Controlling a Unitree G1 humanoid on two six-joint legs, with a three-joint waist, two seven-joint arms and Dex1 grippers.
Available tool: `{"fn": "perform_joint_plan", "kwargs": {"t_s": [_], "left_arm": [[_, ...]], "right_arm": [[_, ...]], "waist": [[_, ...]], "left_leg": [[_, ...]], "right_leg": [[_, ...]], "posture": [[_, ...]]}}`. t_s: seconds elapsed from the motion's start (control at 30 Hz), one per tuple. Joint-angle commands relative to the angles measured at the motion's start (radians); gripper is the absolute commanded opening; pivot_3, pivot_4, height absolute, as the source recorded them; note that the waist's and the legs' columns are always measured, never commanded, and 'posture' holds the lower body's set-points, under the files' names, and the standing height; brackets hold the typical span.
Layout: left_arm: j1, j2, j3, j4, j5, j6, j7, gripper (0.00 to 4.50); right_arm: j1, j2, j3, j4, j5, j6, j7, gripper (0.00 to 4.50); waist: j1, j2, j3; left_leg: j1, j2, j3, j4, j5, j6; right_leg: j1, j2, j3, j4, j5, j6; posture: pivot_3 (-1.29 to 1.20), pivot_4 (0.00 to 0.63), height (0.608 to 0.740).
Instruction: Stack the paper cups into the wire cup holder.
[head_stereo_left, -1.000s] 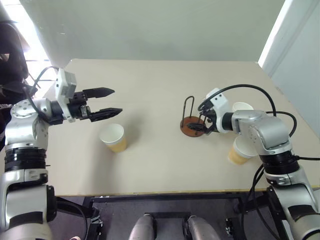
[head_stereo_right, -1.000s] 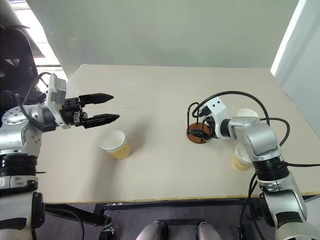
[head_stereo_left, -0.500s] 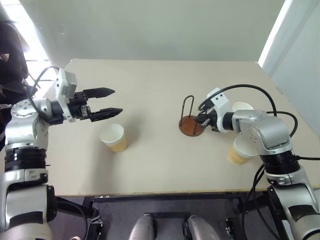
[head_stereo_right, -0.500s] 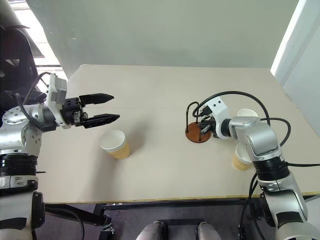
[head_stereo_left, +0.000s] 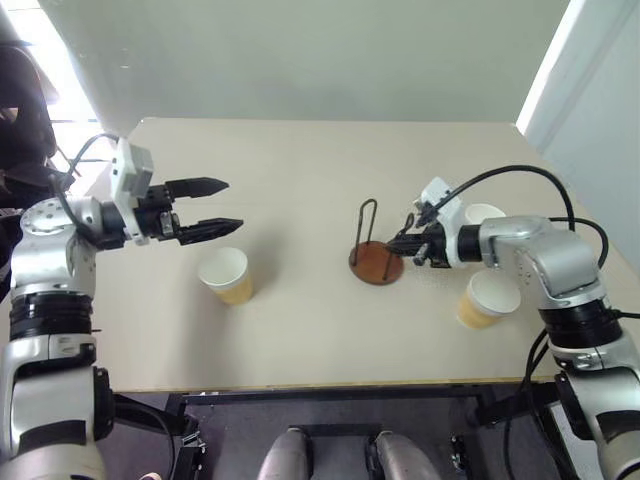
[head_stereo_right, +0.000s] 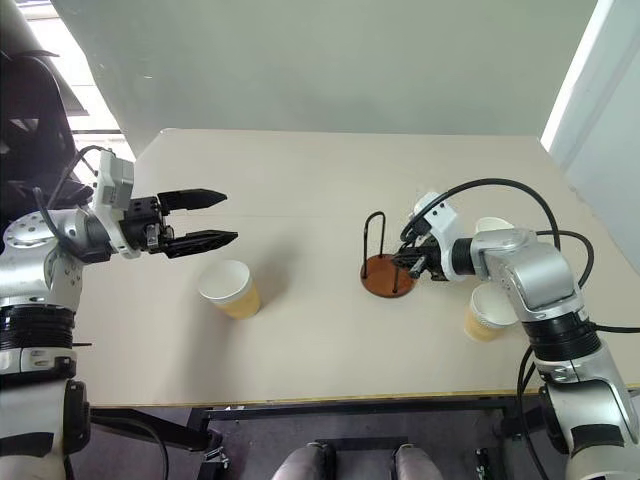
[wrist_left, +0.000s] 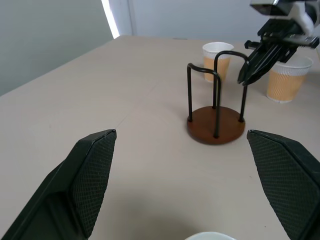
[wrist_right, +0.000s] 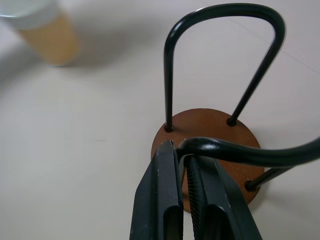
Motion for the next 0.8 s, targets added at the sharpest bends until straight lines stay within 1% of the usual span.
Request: {"fn": "perform_joint_plan", "kwargs": {"t_s": [0.03,0.3,0.47,0.8], "left_arm": [[-0.029,0.005,0.003,-0.02,-0.003,-0.004,0.0,4.5],[-0.029,0.005,0.002,-0.052,-0.008,0.02,0.01,4.5],[-0.032,0.003,0.002,-0.063,-0.008,0.032,0.017,4.5],[-0.03,-0.002,0.0,-0.083,-0.013,0.049,0.029,4.5]], "right_arm": [[-0.043,-0.025,0.006,-0.057,0.023,-0.081,0.087,0.02],[-0.072,-0.053,0.07,-0.092,0.007,-0.18,0.214,0.02],[-0.062,-0.084,0.12,-0.118,-0.022,-0.244,0.278,0.02],[-0.053,-0.079,0.144,-0.123,-0.038,-0.259,0.304,0.02]], "waist": [[0.0,0.0,0.0],[0.0,0.0,0.0],[0.0,0.0,0.0],[-0.001,0.0,0.0]], "left_leg": [[0.0,0.0,0.0,0.0,0.0,0.0],[0.0,0.0,0.0,0.0,0.0,0.0],[0.0,0.0,0.0,0.0,0.0,0.0],[0.0,0.0,0.0,0.001,0.0,0.0]], "right_leg": [[0.0,0.0,0.0,0.0,0.0,0.0],[0.0,0.0,0.0,0.0,0.0,-0.001],[0.0,0.0,0.0,0.0,0.0,-0.001],[0.001,0.0,0.0,0.001,0.0,-0.001]], "posture": [[0.0,0.15,0.74],[0.0,0.15,0.74],[0.0,0.15,0.74],[0.0,0.15,0.74]]}}
